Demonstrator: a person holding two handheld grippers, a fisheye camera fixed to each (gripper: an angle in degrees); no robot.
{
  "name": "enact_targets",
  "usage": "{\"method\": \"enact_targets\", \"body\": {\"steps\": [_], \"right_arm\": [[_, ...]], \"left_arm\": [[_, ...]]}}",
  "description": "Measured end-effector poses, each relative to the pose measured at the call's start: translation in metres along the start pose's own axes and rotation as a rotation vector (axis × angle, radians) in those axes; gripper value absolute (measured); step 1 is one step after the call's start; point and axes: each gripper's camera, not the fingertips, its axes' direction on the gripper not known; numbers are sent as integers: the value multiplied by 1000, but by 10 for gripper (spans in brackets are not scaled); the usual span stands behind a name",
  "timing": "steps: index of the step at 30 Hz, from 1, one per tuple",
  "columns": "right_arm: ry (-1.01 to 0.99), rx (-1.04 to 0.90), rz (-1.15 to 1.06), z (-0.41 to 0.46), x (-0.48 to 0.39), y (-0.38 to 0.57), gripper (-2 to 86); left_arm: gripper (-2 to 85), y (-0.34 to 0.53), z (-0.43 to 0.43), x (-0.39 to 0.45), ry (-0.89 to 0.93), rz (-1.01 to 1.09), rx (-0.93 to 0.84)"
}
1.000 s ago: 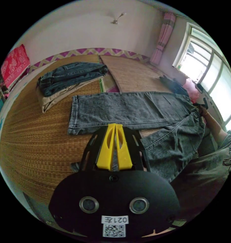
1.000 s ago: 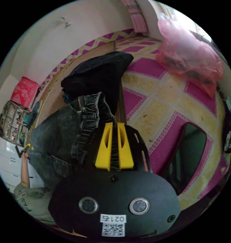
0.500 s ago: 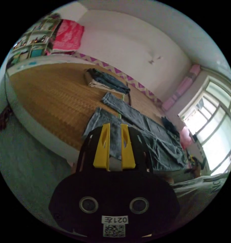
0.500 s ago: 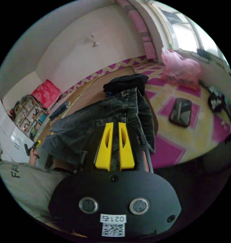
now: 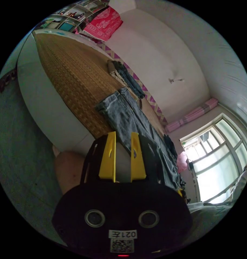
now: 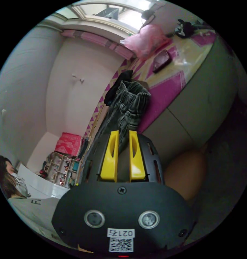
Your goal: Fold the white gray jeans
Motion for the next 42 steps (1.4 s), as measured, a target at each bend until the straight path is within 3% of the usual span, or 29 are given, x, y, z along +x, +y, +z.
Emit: {"method": "enact_targets", "body": {"steps": [14,28,31,42], "right_arm": [[-117,13,141,-19,25,36,80],[-110,9,254,-27,44,59,92],[-205,10,261,-21,45,63,96],[-180,32,237,-29,32,69,68]], "left_arm": [[74,13,5,-16,30,13,5],[67,19,11,-27,58,9,-11],[66,20,13,-28,60,6,-11],[48,21,17,-33,67,-4,-7]]}}
